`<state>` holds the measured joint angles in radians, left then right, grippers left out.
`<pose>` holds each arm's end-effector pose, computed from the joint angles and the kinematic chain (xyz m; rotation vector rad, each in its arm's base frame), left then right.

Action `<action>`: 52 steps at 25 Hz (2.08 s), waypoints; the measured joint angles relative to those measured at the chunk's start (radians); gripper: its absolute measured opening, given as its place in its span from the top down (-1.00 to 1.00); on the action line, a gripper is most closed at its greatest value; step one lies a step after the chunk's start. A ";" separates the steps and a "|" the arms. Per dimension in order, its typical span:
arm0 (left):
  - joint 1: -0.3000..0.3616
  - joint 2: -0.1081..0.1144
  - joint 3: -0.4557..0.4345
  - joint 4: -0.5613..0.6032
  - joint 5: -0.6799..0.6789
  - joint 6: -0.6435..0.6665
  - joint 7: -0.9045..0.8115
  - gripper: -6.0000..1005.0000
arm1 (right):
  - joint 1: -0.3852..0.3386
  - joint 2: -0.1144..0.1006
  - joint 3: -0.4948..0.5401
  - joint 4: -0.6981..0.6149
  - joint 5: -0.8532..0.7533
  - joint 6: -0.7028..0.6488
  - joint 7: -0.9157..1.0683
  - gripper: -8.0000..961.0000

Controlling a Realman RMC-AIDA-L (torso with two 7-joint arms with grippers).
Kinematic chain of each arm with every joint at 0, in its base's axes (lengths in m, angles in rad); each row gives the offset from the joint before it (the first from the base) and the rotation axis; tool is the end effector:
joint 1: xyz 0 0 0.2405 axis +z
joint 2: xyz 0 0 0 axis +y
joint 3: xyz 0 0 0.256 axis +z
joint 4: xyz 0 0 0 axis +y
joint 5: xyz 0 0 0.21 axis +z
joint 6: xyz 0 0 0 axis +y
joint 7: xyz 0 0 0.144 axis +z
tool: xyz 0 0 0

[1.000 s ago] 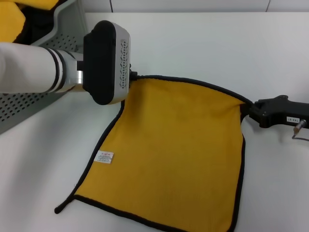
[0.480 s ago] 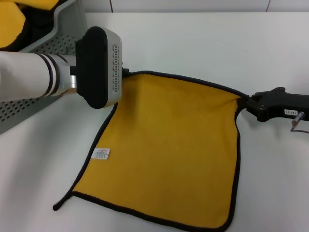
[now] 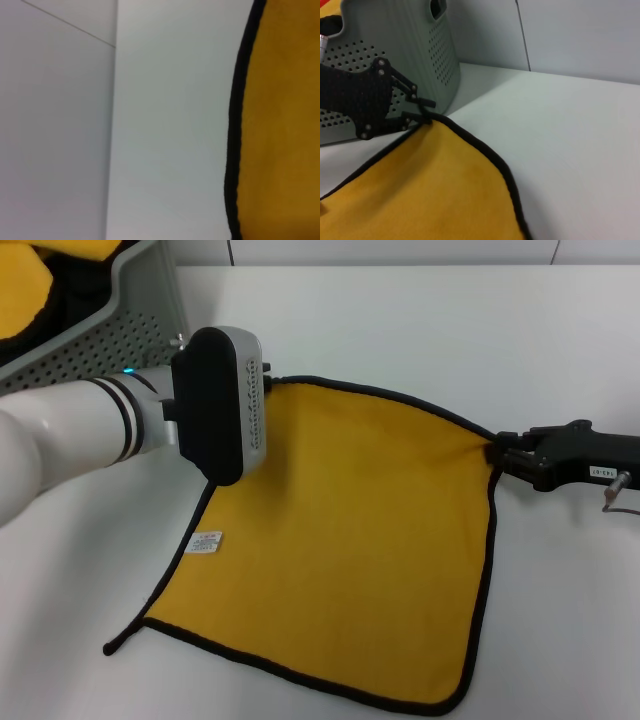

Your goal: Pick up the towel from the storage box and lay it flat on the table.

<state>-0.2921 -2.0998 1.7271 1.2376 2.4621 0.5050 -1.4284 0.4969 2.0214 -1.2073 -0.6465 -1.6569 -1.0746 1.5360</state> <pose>-0.2181 0.3677 -0.0476 -2.2854 0.5881 0.4514 0.2680 0.3655 -0.0259 -2.5544 0.7712 0.4736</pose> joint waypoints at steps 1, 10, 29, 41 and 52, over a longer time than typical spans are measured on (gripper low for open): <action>0.003 0.000 0.006 -0.007 -0.001 -0.018 0.000 0.62 | -0.002 0.001 0.000 -0.003 0.000 0.002 -0.001 0.80; 0.018 0.000 0.017 -0.039 -0.081 -0.081 -0.003 0.36 | -0.053 0.004 -0.006 -0.093 0.003 0.012 -0.004 0.13; 0.225 0.006 -0.116 -0.023 -0.906 0.444 0.087 -0.17 | -0.238 -0.035 0.101 -0.210 0.257 -0.646 -0.297 -0.18; 0.094 0.016 -0.500 -0.562 -1.065 1.252 0.331 -0.17 | -0.245 -0.054 0.118 -0.208 0.246 -1.018 -0.365 -0.17; 0.119 0.008 -0.513 -0.666 -1.067 1.303 0.430 -0.18 | -0.242 -0.046 0.118 -0.204 0.229 -1.040 -0.372 -0.17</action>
<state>-0.1731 -2.0916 1.2138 0.5714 1.3947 1.8085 -0.9986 0.2554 1.9753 -1.0893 -0.8509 -1.4278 -2.1143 1.1640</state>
